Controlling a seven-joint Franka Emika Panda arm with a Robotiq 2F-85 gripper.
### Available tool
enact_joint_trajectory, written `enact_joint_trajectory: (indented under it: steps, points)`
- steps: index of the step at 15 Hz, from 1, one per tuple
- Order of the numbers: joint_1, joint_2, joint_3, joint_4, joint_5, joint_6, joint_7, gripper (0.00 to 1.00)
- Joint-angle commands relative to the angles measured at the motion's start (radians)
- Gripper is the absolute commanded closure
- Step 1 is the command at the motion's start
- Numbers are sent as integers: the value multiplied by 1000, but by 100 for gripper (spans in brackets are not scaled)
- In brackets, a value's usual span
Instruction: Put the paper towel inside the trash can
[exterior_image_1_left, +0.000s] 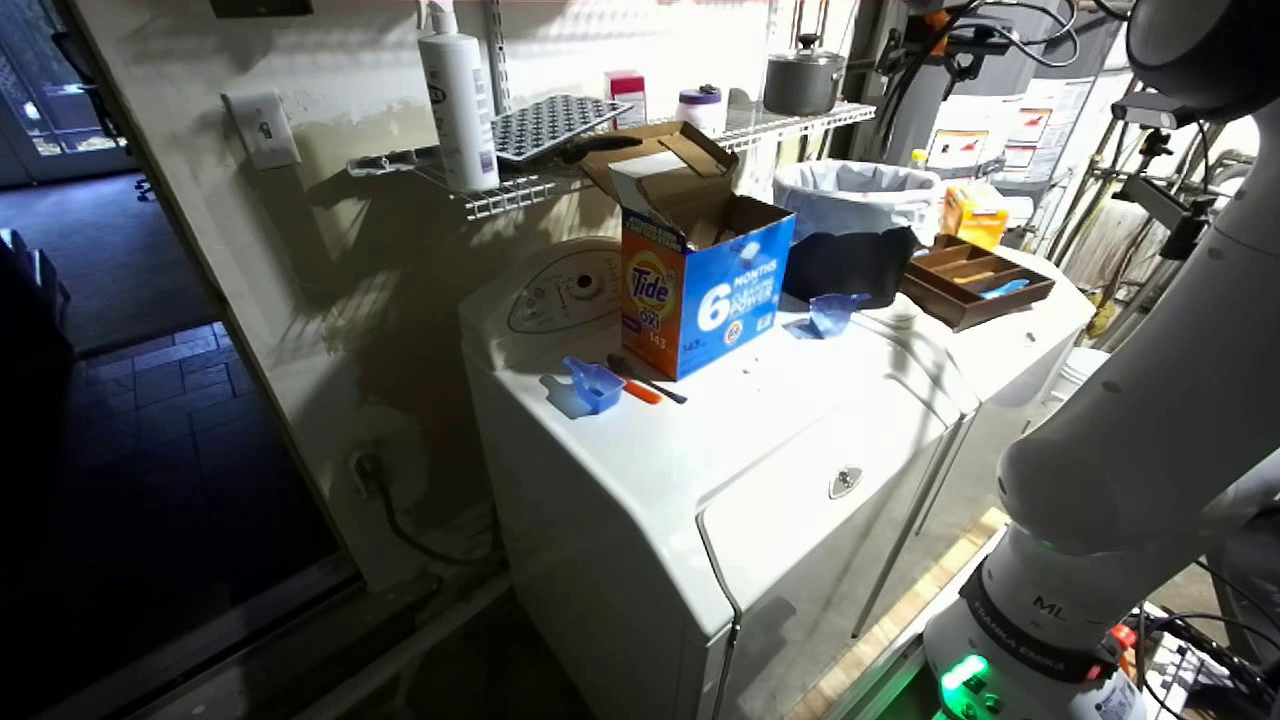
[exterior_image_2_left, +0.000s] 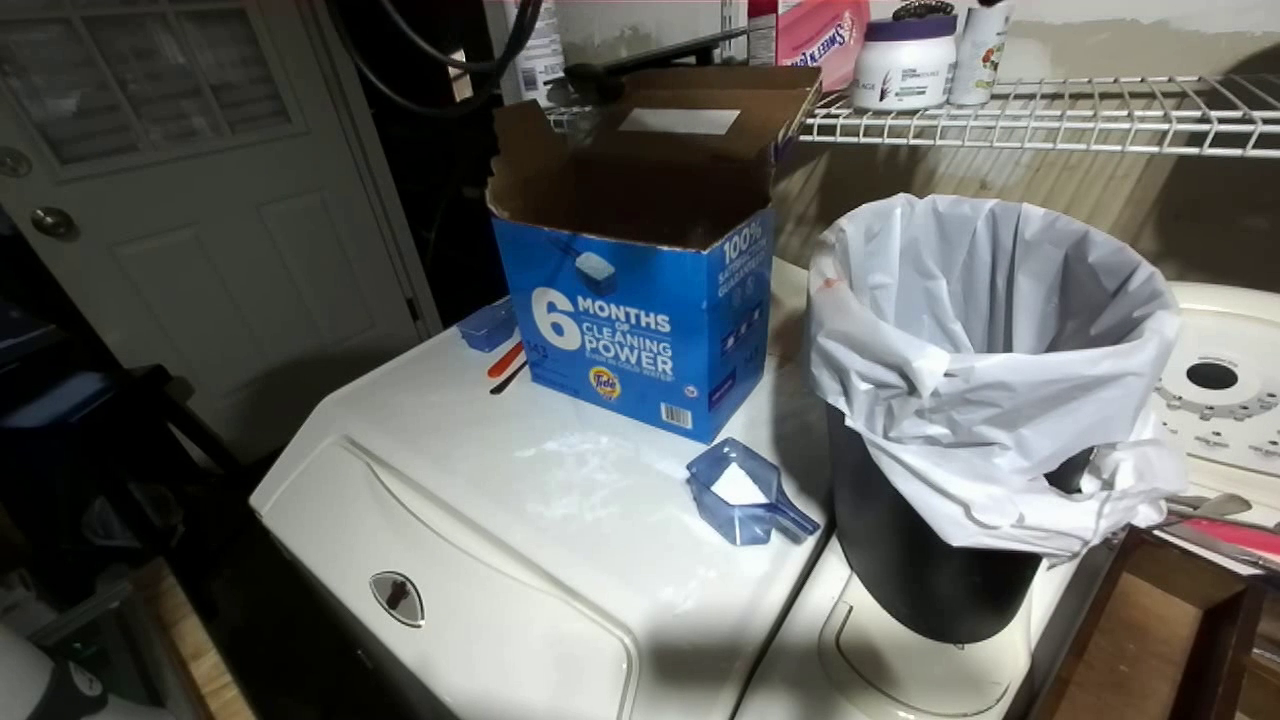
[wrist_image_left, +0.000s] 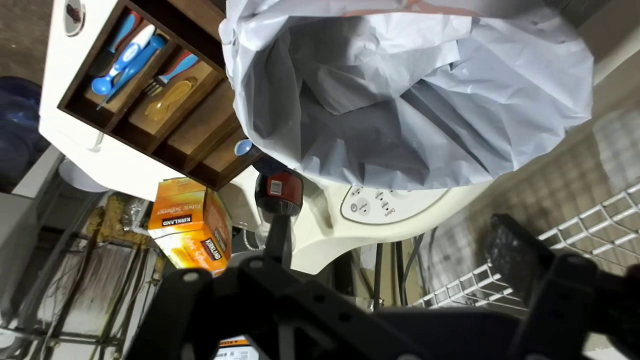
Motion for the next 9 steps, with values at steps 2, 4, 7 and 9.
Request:
enact_joint_trajectory:
  steps: [2, 4, 7, 9]
  points:
    - [-3, -14, 8, -16, -14, -5, 15, 0]
    - [-3, -23, 10, -29, -18, -5, 20, 0]
    - [-3, -28, 11, -36, -19, -5, 23, 0]
    - [-3, -28, 11, -36, -20, -5, 23, 0]
